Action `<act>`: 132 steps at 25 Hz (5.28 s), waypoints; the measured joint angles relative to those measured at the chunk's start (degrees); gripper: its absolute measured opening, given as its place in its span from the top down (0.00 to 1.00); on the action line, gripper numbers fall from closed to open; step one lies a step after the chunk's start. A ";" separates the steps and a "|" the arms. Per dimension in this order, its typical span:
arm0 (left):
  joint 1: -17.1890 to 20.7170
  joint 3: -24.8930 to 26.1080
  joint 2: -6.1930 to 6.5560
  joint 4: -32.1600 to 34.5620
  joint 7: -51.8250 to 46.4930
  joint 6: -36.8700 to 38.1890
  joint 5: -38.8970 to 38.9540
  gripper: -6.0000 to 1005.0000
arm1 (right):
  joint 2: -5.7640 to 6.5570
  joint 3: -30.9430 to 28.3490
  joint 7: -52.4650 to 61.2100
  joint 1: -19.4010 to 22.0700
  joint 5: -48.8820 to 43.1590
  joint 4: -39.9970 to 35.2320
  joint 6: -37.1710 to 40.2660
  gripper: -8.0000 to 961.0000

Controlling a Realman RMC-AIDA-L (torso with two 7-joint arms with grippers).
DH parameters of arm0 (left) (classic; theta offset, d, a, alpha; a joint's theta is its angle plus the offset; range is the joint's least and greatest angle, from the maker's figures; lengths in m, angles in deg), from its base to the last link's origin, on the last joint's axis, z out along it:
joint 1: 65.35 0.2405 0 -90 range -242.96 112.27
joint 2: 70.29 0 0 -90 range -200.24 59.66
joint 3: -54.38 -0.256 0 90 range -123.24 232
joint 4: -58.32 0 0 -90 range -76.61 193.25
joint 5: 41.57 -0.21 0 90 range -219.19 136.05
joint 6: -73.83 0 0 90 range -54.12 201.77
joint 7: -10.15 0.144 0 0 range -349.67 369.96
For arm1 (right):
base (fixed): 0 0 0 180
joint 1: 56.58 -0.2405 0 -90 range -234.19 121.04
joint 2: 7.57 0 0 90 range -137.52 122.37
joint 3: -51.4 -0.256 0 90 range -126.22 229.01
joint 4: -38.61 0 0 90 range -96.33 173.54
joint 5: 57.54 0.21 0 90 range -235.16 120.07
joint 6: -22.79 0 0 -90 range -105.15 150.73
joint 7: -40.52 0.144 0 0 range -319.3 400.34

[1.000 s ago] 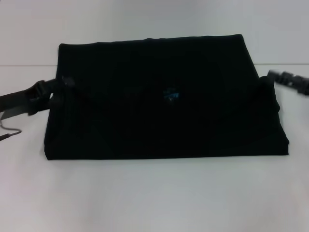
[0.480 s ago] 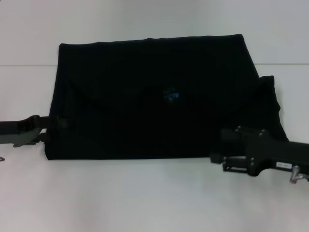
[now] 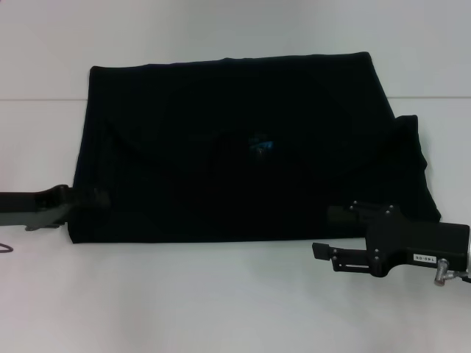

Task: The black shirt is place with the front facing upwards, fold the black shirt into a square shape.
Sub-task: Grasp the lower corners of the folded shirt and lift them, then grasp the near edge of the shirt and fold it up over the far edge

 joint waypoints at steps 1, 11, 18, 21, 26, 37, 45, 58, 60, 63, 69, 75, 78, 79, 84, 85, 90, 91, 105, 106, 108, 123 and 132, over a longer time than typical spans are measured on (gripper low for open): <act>-0.09 -0.15 -0.08 0.00 0.00 0.17 -0.01 0.19 | -0.01 0.01 0.06 -0.03 0.00 0.00 -0.08 0.14; -1.36 -4.67 -0.45 0.88 -0.02 0.60 -0.01 0.21 | -0.02 0.01 1.41 -0.07 0.01 -0.22 -0.33 0.15; -1.31 -6.01 -0.97 2.54 -0.11 0.31 -0.42 0.49 | 0.06 -0.30 1.96 0.17 0.00 -0.26 -0.42 0.15; -1.35 -5.73 -0.97 2.55 -0.18 0.29 -0.75 0.55 | 0.38 -0.47 2.69 0.21 0.01 -0.26 -0.41 0.15; -1.37 -5.70 -0.78 2.22 -0.24 0.29 -0.79 0.65 | 1.47 -0.42 10.50 0.18 0.02 -3.03 -0.74 0.15; -1.55 -5.77 -0.30 2.52 -0.26 2.21 -0.90 0.96 | 12.48 1.03 67.77 -7.12 -14.99 -13.10 1.25 0.16; -1.42 -5.62 -0.29 2.78 -0.25 2.61 -0.83 0.96 | 12.86 1.95 80.15 -12.12 -31.65 -14.33 -1.21 0.16; -1.55 -5.56 -0.38 2.90 -0.25 3.39 -0.37 0.96 | 9.39 6.97 79.35 -13.17 -32.70 -6.67 -10.50 0.17; -1.55 -5.56 -0.39 2.90 -0.20 3.48 -0.36 0.96 | 9.20 7.25 79.25 -13.32 -32.71 -6.19 -11.62 0.17; -1.55 -5.49 -0.38 2.94 0.06 3.74 -0.32 0.96 | 9.02 7.47 79.23 -13.67 -32.71 -5.35 -13.18 0.17; -1.55 -5.38 -0.59 3.20 0.25 3.92 -0.17 0.96 | 8.30 9.92 78.10 -14.73 -32.79 -3.62 -14.86 0.40; -1.55 -5.38 -0.77 3.70 0.32 3.95 -0.07 0.96 | 8.16 10.40 78.01 -14.90 -32.71 -3.42 -15.26 0.55; -1.51 -5.38 -0.77 3.70 0.36 4.03 -0.07 0.96 | 8.16 10.35 78.00 -14.83 -32.70 -3.54 -15.25 0.63; -1.49 -5.38 -0.76 3.70 0.34 4.09 -0.07 0.96 | 8.15 10.28 78.00 -14.81 -32.66 -3.68 -15.19 0.65; -1.46 -4.91 -0.53 3.66 0.05 5.38 -0.08 0.96 | 8.51 9.86 77.94 -14.69 -32.53 -3.99 -14.37 0.85; -1.45 -4.51 -0.43 3.66 0.11 6.02 -0.05 0.96 | 8.72 9.81 77.79 -14.69 -32.51 -4.12 -13.90 0.89; -1.70 -3.14 1.10 3.65 1.61 15.93 -0.30 0.96 | 10.02 9.24 75.38 -14.25 -32.22 -7.49 -5.52 0.94; -1.83 -3.25 1.64 3.63 1.81 18.97 -0.52 0.96 | 10.32 9.35 74.63 -14.06 -32.33 -8.61 -2.46 0.94; 0.93 -3.73 2.80 3.25 2.00 44.94 -10.02 0.96 | 8.52 10.24 56.87 -8.87 -39.64 -10.69 22.21 0.94; 0.87 -3.26 2.73 3.40 2.10 44.73 -9.91 0.96 | 8.41 9.79 56.74 -8.79 -39.44 -10.48 21.54 0.94; 0.36 -1.59 2.77 3.50 2.16 43.35 -9.68 0.96 | 8.57 8.03 56.71 -8.96 -38.50 -9.78 19.67 0.94; -2.98 24.98 0.73 2.04 0.01 14.61 -6.33 0.96 | 11.39 -10.35 64.37 -9.10 -11.26 -1.22 -9.21 0.94; -1.28 26.68 -3.57 -1.38 7.04 1.38 2.24 0.95 | 7.72 -10.11 57.00 -11.74 -3.42 2.34 -23.25 0.94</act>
